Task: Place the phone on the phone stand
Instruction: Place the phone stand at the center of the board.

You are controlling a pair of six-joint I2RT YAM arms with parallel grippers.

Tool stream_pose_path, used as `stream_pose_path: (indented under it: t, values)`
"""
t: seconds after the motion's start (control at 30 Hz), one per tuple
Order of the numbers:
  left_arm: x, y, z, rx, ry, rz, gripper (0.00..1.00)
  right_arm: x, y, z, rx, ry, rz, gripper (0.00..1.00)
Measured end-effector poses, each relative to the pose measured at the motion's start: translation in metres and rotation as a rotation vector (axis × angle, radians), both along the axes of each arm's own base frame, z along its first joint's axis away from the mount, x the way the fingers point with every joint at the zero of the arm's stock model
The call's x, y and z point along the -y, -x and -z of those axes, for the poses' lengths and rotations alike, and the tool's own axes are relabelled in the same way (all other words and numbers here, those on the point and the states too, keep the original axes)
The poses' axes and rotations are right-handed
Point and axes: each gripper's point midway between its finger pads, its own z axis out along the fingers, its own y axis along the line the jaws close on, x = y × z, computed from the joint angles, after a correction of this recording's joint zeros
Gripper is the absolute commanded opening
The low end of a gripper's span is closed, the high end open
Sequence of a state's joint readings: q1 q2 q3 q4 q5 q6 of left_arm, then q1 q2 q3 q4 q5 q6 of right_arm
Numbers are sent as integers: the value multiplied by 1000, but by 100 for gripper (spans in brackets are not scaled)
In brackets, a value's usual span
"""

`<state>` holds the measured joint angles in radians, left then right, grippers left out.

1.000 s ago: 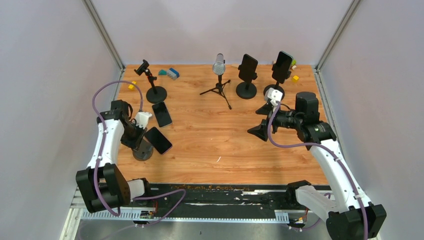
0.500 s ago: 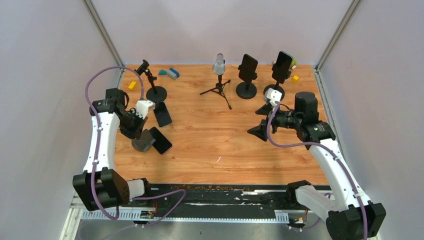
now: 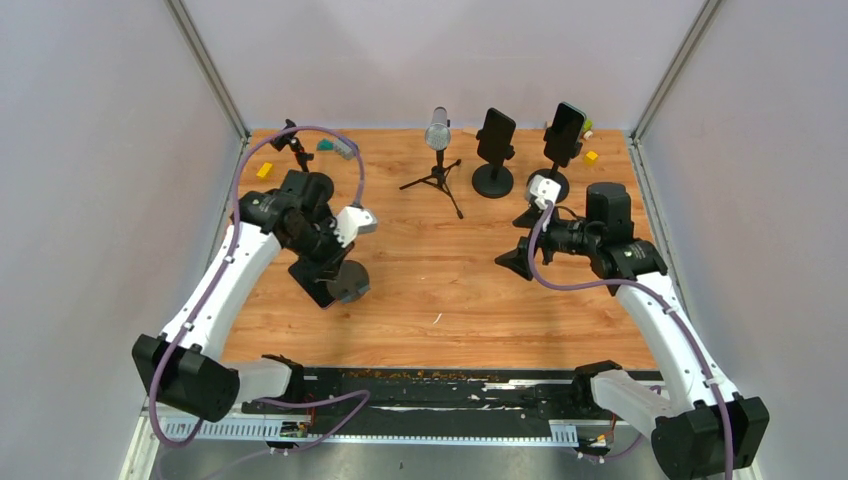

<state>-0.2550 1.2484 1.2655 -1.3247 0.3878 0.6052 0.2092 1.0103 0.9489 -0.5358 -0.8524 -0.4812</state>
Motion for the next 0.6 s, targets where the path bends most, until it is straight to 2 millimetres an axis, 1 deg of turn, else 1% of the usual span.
stream_pose_path:
  t: [0.07,0.17,0.37,0.53,0.6]
  values:
    - [20,2,-2,4,18,60,0,1,-2,2,0,7,6,100]
    - [58,3,-2,-8,46,172,0,3,-6,5,2,22,21,100]
    - [123,11,15,-53,61,381,0,12,-17,14,-12,57,80,100]
    - [167,18,30,-105,68,497,0,30,-29,18,-16,78,163,100]
    - [180,19,36,-131,78,521,0,38,-34,18,-17,80,194,100]
